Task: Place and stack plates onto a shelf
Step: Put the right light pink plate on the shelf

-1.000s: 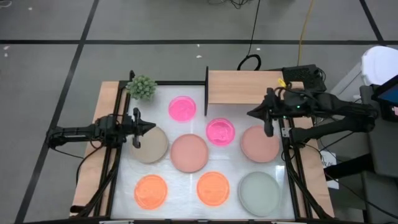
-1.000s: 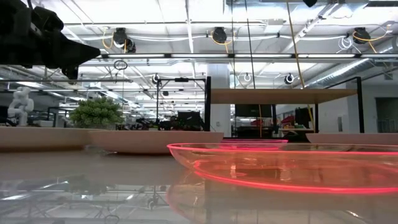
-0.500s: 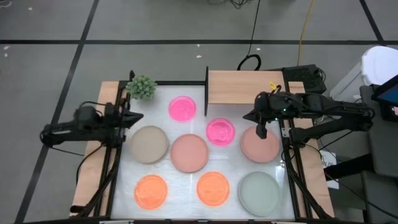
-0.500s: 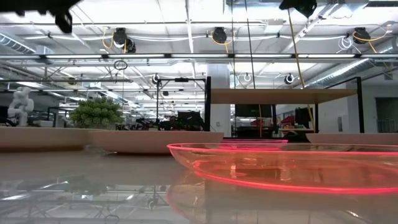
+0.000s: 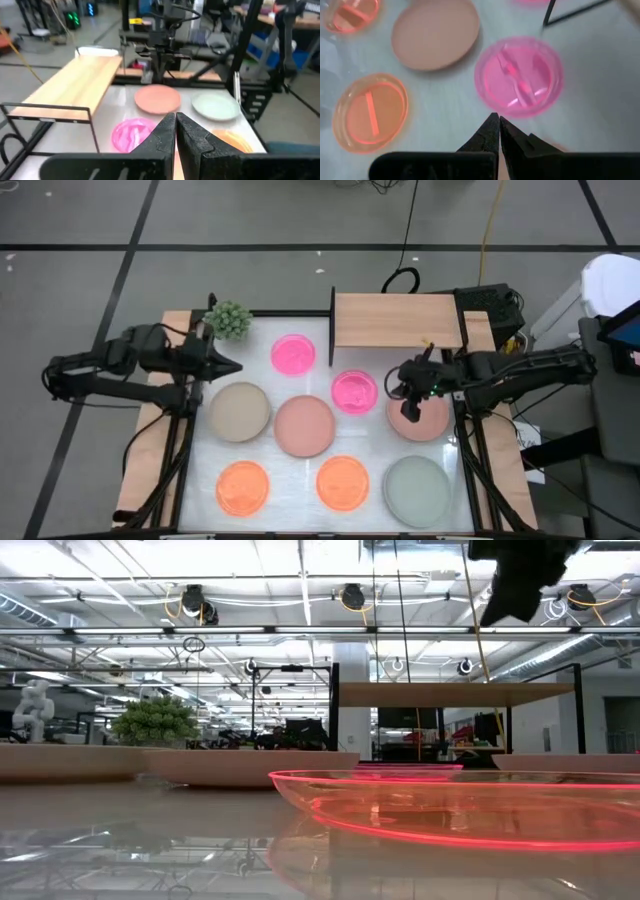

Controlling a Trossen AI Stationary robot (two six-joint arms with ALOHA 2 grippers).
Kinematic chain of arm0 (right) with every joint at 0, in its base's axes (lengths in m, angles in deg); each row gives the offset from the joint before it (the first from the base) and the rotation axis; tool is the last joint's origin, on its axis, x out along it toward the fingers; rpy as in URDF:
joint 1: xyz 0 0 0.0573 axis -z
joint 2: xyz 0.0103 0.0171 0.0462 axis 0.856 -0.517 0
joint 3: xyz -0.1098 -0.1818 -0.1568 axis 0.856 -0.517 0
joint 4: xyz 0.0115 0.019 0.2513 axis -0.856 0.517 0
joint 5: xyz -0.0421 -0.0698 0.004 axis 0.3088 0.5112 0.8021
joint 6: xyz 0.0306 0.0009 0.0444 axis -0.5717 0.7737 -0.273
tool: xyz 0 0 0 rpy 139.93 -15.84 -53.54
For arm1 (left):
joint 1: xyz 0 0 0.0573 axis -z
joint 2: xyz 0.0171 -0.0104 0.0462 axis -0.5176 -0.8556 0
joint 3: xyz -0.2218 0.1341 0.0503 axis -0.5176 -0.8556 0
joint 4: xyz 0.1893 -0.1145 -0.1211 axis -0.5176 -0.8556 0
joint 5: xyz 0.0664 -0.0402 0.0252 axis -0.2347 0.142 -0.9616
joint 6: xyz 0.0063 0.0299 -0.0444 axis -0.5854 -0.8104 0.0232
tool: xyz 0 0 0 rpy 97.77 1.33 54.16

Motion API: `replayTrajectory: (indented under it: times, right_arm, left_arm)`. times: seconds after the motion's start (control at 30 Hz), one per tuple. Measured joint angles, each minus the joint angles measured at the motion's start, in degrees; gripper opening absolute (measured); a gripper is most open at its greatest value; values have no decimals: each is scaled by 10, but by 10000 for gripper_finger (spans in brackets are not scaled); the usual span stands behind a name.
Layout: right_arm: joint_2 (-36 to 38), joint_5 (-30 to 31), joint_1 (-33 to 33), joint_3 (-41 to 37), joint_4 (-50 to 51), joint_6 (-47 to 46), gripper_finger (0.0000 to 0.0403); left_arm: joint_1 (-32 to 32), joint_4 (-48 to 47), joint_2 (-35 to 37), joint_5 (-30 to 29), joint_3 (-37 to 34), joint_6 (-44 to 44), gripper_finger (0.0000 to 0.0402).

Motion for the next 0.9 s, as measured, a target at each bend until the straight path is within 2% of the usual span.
replayTrajectory:
  times: [0.27, 0.4, 0.63, 0.73, 0.9]
  right_arm:
    - [0, -1, -50, -47, -2, -67, 0]
    - [0, 0, -77, -69, -11, -97, 0]
    - [0, 2, -119, -97, -25, -133, 0]
    - [0, 0, -135, -107, -36, -141, 0]
    - [-1, -17, -176, -134, -115, -141, 15]
  left_arm:
    - [73, -8, -94, -4, 13, 19, 19]
    - [127, 0, -139, -64, 13, 31, 26]
    - [183, 35, -219, -146, 13, 56, 94]
    - [193, 39, -253, -153, 13, 63, 118]
    - [210, 74, -316, -154, 13, 80, 125]
